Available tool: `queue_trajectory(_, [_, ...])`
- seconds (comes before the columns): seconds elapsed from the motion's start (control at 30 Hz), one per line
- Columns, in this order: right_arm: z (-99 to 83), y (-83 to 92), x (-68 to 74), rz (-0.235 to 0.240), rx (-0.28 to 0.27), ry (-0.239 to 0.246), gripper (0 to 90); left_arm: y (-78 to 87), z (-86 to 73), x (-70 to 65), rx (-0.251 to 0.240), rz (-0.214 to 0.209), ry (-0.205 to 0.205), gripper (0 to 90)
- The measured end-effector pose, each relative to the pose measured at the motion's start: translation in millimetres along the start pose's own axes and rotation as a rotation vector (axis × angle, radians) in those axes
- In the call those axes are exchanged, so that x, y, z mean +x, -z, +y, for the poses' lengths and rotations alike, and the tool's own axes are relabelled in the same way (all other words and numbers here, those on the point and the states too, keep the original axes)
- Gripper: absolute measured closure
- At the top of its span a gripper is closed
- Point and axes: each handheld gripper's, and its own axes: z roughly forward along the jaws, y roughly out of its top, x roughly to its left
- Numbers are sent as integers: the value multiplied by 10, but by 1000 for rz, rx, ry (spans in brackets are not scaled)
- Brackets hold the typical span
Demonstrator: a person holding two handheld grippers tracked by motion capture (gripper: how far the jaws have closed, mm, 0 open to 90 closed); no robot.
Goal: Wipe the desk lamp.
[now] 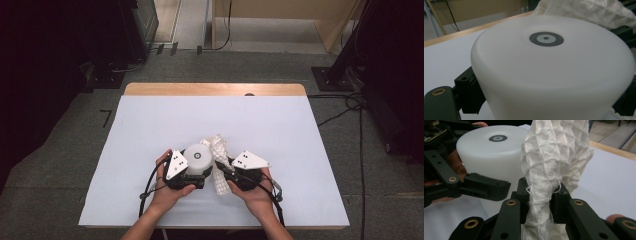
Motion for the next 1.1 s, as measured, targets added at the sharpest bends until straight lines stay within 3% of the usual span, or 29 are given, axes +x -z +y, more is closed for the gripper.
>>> queue_trajectory(0.17, [-37,-14,-65,-30,17,-25,725,-40,-68,1,27,33,-39,84])
queue_trajectory(0.3, [-72,-22,-109,-44,24,-36,725,-39,-77,0,20,28,-35,83])
queue_trajectory(0.57, [-124,-39,-169,-57,39,-53,724,-7,-69,-17,38,58,28,63])
queue_trajectory(0.7, [-158,-45,-210,-67,46,-57,722,-3,-53,-109,26,134,38,41])
queue_trajectory(0.9, [-196,-63,-244,-75,62,-71,720,-75,-80,-257,77,279,41,48])
queue_trajectory(1.1, [-225,-130,-175,-51,87,-60,721,-41,-60,-174,68,210,64,77])
